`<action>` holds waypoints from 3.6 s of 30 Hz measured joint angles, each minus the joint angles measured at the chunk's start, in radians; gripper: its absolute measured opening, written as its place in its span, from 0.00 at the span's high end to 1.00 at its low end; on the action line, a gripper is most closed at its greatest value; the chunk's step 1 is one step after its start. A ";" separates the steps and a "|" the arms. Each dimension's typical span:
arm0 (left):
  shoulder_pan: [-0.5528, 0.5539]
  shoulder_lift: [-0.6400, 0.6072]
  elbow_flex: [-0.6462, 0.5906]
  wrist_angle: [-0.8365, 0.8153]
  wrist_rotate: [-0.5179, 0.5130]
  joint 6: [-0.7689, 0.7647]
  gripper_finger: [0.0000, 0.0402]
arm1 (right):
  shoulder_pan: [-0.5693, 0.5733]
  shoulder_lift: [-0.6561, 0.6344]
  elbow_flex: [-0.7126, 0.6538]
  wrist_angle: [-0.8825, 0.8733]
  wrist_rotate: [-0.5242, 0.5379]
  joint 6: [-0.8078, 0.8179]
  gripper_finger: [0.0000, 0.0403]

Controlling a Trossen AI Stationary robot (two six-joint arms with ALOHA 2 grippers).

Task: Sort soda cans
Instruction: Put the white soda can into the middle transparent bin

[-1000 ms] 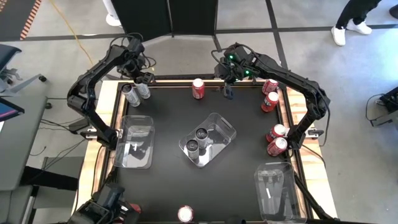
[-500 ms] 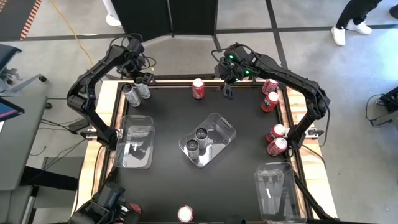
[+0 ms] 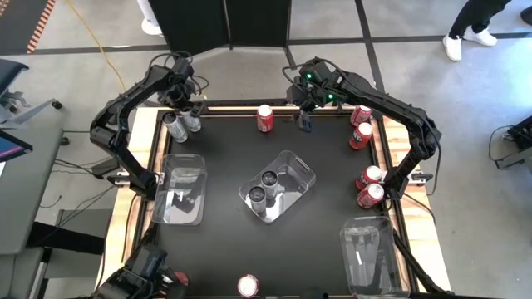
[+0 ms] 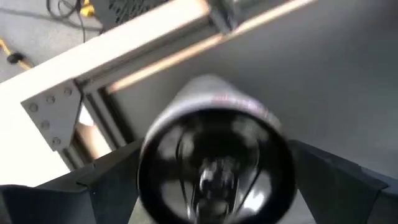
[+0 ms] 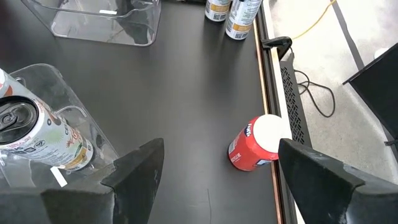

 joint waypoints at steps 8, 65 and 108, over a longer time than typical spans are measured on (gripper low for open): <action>0.009 0.000 -0.044 0.018 0.006 0.011 0.08 | 0.000 0.000 0.000 0.009 0.000 0.007 0.18; 0.009 0.000 -0.051 0.061 0.007 0.064 0.38 | 0.000 0.000 0.000 0.011 0.000 0.008 0.18; -0.021 -0.001 -0.030 -0.005 0.005 0.133 0.38 | 0.000 0.000 0.000 0.011 0.000 0.009 0.18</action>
